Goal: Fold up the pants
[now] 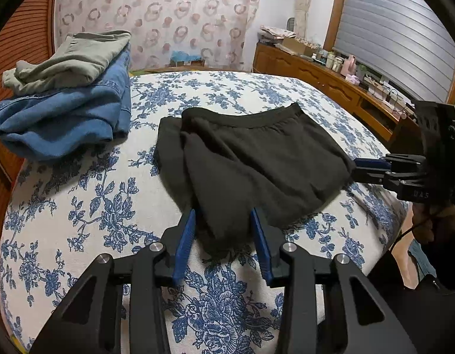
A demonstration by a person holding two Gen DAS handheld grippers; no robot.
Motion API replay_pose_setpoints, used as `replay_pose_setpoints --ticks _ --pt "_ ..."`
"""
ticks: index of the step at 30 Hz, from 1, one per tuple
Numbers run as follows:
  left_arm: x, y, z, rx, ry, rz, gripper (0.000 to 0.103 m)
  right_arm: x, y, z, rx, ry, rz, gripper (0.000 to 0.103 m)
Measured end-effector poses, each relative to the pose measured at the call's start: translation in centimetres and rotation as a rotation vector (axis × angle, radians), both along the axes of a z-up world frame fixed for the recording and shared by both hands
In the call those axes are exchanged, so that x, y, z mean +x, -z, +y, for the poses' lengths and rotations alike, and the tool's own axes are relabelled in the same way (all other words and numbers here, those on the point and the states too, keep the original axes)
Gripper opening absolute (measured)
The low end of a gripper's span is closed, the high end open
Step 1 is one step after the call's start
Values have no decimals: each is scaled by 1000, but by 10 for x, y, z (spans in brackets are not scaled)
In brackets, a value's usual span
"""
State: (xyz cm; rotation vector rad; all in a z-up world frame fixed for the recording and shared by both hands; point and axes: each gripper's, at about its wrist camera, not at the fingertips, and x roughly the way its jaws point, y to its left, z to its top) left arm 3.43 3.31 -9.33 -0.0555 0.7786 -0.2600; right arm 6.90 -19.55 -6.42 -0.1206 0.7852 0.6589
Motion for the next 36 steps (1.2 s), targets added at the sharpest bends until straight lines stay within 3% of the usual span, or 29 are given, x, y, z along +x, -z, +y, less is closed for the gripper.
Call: replay_pose_setpoints --ticks 3,10,14,16,18,26,36 --pt "2 2 0 -3 3 7 30 -1 0 -2 2 0 -1 33" --pt "3 2 -1 -1 0 8 29 -6 2 -9 -17 -6 5 33" --pt "3 2 -3 5 5 7 15 -7 5 -2 -46 -25 -20 32" --pt "2 -1 -5 21 5 -5 11 -6 6 0 -48 -29 -25 15" --pt "-1 -7 -2 13 0 -26 11 -5 6 0 -54 -28 -36 6" --pt "-14 -26 3 -11 7 -73 10 -36 -12 -16 -42 -8 -126 4" --pt "-49 -27 -9 24 37 -58 10 -71 -28 -36 -7 -3 -103 4"
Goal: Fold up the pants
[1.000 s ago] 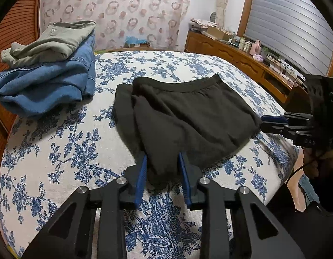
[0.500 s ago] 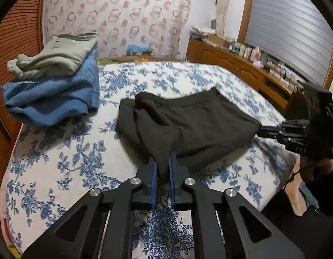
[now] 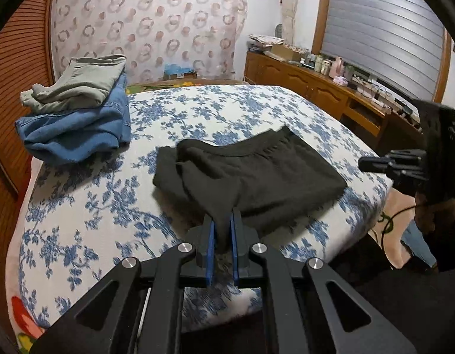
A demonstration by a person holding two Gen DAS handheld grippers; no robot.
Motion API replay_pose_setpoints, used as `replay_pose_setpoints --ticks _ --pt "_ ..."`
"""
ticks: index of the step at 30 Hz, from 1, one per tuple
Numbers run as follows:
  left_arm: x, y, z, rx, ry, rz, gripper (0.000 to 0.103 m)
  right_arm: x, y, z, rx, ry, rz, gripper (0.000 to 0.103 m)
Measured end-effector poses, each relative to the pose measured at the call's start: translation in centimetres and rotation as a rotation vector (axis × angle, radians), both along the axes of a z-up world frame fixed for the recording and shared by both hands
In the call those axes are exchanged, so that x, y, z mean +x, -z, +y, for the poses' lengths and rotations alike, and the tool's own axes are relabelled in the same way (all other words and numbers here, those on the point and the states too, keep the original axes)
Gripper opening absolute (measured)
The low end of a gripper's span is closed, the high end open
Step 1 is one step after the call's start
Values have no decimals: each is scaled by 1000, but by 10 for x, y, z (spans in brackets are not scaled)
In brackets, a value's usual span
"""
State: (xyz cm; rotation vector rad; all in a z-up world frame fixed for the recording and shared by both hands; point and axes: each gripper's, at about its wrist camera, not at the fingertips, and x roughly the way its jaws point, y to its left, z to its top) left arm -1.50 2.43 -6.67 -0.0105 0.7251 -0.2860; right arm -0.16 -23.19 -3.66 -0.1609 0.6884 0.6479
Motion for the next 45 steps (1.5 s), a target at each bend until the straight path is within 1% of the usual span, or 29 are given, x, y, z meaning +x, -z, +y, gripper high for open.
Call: replay_pose_setpoints --ticks 12,15,18,20,21,22,24,26,27,28,31,32,33,34,35,36,37,38,45 --pt "1 7 -5 23 -17 23 10 -3 -3 -1 -17 15 -2 4" --pt "2 7 -6 24 -21 25 13 1 -5 2 -17 21 -10 4" --pt "1 4 -5 28 -24 16 22 3 -7 6 -16 20 -22 4" --pt "1 3 -3 30 -32 7 32 4 -9 8 -16 22 -33 4" --pt "1 2 -3 32 -39 0 42 4 -9 9 -15 23 -38 4" --pt "2 1 -1 35 -50 -7 47 5 -10 9 -14 24 -41 4" --pt "6 1 2 47 -71 -4 48 6 -12 9 -9 26 -52 4" --pt "11 2 6 42 -84 1 66 7 -14 10 -5 27 -58 4" --pt "13 2 8 28 -91 -4 82 8 -15 11 -4 28 -61 4" --pt "15 2 11 15 -97 -7 84 9 -15 11 -2 29 -64 4" --pt "23 3 14 10 -113 3 84 12 -16 14 -1 20 -72 4" --pt "24 3 15 12 -116 2 84 14 -17 15 -4 18 -75 6" --pt "26 2 15 13 -117 -1 84 16 -17 17 -9 19 -81 14" --pt "29 2 15 14 -115 -2 84 17 -18 19 -13 19 -88 24" --pt "31 1 15 12 -114 -3 84 20 -19 21 -15 19 -94 30" --pt "34 1 15 8 -112 -3 84 23 -19 22 -14 20 -98 40" --pt "37 0 15 3 -111 -1 84 26 -20 24 -13 21 -99 43" --pt "40 0 15 -1 -111 2 84 30 -20 25 -10 24 -99 45" --pt "61 2 15 13 -120 14 84 63 -16 37 -11 33 -93 45"
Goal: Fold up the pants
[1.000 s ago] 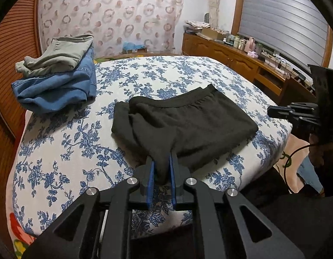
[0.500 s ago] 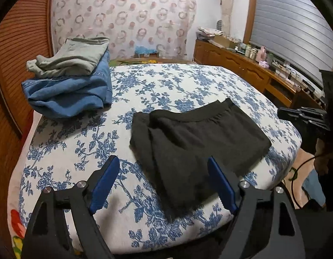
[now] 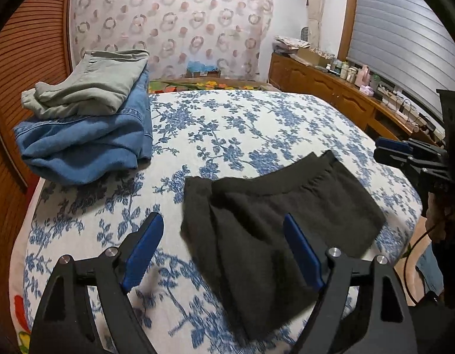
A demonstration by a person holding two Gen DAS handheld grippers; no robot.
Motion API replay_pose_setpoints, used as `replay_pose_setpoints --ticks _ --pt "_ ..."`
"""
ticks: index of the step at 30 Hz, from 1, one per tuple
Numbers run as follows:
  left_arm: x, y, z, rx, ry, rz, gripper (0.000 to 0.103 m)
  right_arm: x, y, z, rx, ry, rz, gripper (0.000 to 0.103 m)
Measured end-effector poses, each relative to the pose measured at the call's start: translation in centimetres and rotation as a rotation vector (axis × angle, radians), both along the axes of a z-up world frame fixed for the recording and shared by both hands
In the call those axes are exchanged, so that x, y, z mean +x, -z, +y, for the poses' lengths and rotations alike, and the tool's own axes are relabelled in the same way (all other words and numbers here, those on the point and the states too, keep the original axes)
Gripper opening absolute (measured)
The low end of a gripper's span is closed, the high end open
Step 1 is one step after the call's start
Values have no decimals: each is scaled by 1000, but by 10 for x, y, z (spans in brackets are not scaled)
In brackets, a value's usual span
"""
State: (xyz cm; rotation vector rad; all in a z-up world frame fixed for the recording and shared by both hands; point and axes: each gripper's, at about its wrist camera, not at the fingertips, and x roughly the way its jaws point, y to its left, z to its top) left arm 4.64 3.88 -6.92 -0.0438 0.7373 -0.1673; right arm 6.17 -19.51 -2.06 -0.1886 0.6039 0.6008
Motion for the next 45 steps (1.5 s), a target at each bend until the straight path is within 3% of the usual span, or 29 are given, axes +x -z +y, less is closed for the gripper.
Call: replay_pose_setpoints --ticks 5,14,28,39,41,45 --pt "16 11 4 -4 -7 38 84 29 16 6 35 1 85 45" --pt "33 23 7 -14 -11 75 84 50 43 24 3 -5 160 45" --pt "40 29 10 -33 -10 98 84 56 51 41 -64 5 174 45" --pt "42 28 12 -50 1 103 84 54 56 41 -54 29 156 49" --pt "43 27 12 -53 4 106 82 54 57 40 -45 26 160 49" --pt "44 25 13 -101 21 119 64 55 56 39 -47 27 158 50"
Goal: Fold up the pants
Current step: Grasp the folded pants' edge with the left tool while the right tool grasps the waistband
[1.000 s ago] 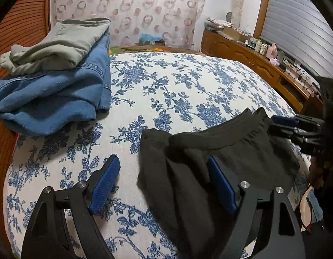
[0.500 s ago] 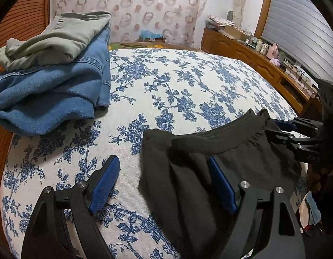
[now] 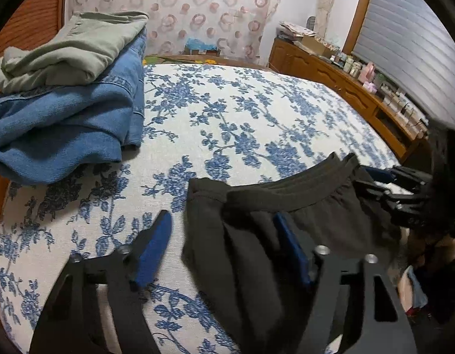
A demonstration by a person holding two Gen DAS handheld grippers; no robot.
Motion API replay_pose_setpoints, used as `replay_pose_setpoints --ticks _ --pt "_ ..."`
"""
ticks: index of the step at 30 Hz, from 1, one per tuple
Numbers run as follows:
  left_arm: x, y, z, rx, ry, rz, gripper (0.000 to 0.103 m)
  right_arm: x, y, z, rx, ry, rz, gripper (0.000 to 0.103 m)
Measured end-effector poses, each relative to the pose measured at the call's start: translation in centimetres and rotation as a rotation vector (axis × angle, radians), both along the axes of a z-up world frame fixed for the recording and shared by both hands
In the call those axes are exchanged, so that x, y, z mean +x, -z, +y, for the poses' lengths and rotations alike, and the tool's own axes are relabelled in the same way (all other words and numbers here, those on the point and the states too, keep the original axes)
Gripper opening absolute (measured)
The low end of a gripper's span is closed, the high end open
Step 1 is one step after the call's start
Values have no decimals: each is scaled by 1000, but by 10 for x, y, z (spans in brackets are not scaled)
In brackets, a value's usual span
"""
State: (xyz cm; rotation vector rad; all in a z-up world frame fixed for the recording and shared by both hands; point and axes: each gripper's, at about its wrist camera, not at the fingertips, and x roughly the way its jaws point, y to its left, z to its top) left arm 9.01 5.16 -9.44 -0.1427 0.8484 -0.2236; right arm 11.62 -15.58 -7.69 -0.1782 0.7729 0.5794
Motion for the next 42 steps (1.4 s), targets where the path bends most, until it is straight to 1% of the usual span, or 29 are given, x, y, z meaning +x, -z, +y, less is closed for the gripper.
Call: replay_pose_setpoints --ticks 1,2,5,7,8,10,13,17,24,25,29,31,33,36,39,42 --pt "1 0 1 -19 5 6 57 0 0 0 -2 0 -1 50" --pt "2 0 1 -38 10 13 54 0 0 0 -2 0 0 50" --pt "2 -1 0 -58 11 21 44 0 0 0 -1 -1 1 50" --pt "2 0 0 -75 11 25 36 0 -1 1 -3 -1 0 50" --pt "2 -1 -1 -81 12 25 34 0 -1 0 -3 -1 0 50" --pt "0 -2 -2 -80 12 15 26 0 -1 1 -2 -1 1 50" --pt "-6 -9 -6 -73 14 -16 20 0 -1 1 -3 -1 0 50" --pt "-17 -22 -11 -72 14 -69 19 0 -1 2 -7 -5 2 50" --pt "-26 -33 -17 -51 24 -107 19 0 -1 4 -18 -13 0 49" --pt "-27 -34 -18 -49 26 -110 19 0 -1 4 -14 -19 2 43" --pt "-31 -37 -20 -42 31 -122 19 -1 -1 4 0 -46 14 32" --pt "-32 -38 -21 -33 33 -130 19 0 -2 3 14 -58 29 20" --pt "-33 -39 -22 -26 22 -135 18 0 -2 2 29 -69 43 15" --pt "-34 -41 -22 -32 23 -141 15 -2 -3 1 32 -66 35 13" --pt "-36 -47 -23 -44 38 -151 13 -10 -11 -2 57 -60 4 13" --pt "-38 -59 -25 -37 51 -187 11 -18 -22 -5 86 -65 -36 12"
